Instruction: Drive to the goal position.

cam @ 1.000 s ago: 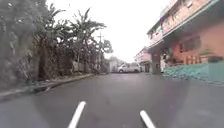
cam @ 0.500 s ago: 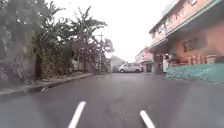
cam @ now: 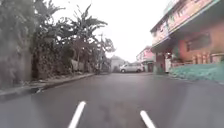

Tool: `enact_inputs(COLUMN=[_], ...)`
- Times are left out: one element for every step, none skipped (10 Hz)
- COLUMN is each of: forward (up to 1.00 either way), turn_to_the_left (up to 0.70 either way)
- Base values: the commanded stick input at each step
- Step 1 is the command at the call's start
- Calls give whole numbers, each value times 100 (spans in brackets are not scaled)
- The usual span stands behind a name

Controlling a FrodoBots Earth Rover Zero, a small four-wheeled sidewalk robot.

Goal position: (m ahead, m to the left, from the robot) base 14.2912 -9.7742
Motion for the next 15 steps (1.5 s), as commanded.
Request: enact_inputs(forward=[70, 70, 70, 70, 70, 70, 70, 70, 70, 70, 70, 70, 70, 70, 70], turn_to_the_left=[0, 0, 0, 0, 0, 0, 0, -13, -35, -35, -35, -35, -34, -25, 0])
